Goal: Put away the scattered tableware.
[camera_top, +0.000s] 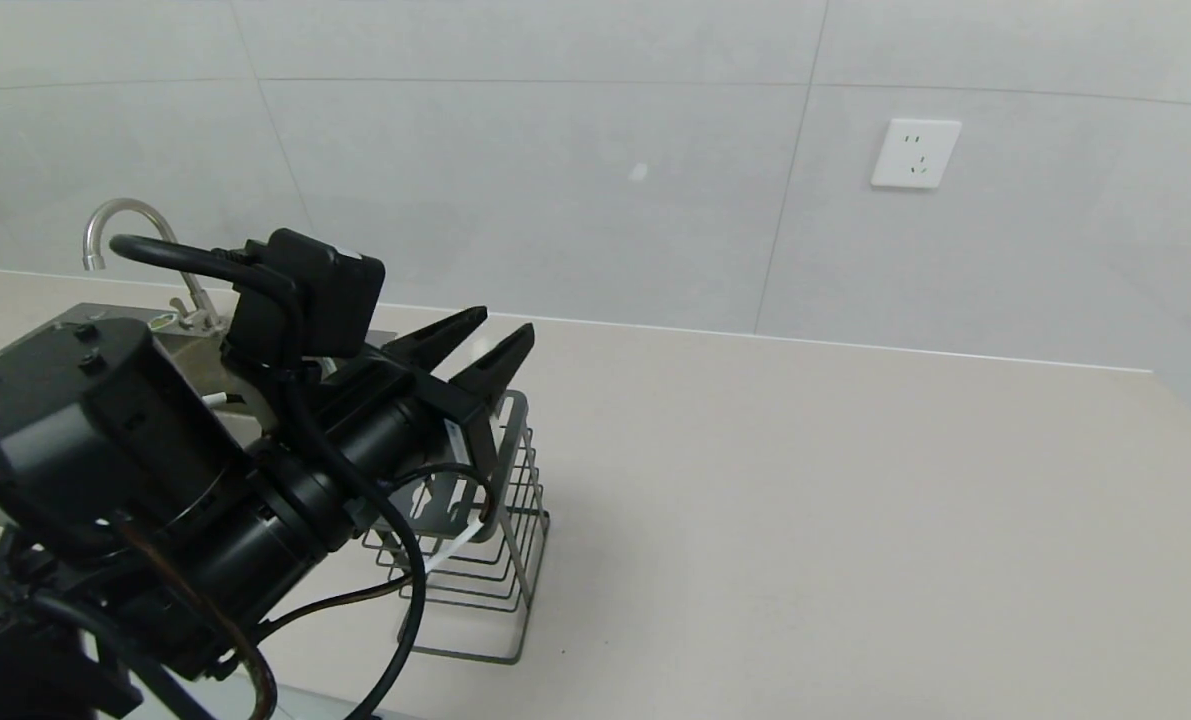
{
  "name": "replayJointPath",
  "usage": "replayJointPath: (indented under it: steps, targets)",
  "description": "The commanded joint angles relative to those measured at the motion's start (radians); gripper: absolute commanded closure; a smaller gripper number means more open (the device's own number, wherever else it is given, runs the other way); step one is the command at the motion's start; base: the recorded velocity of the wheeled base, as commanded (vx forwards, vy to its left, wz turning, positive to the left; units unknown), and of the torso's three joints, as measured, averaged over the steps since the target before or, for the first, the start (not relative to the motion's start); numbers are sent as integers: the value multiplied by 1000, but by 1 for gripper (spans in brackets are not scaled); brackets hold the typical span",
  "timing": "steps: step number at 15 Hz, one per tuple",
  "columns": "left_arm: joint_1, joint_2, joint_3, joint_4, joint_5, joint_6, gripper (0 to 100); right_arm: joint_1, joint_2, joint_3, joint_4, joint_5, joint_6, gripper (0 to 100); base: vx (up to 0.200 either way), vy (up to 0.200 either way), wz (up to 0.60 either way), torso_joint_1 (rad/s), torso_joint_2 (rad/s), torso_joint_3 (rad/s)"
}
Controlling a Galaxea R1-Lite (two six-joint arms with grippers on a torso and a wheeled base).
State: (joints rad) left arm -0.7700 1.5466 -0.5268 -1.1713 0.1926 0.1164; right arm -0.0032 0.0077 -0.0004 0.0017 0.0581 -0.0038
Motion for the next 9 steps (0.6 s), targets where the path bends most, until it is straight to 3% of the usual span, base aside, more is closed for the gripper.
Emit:
replayJointPath:
  steps: [1,5,7,8,9]
  targets:
    - [1,3,-1,-1,1,0,0,0,2,0,0,0,-1,0,0,0,0,0,0,0]
    - [26,-2,-2,-5,-10,-7,0,0,2,0,0,0,-1,0,0,0,0,0,0,0]
    - [26,-17,-4,-8,-117,-1,0,0,2,0,0,0,-1,0,0,0,0,0,0,0]
    - [35,-37,-9,-13,-240,-1,0,0,2,0,0,0,-1,0,0,0,0,0,0,0]
    - [52,-54,-2,-21,-323,-1,0,0,2,0,0,0,-1,0,0,0,0,0,0,0]
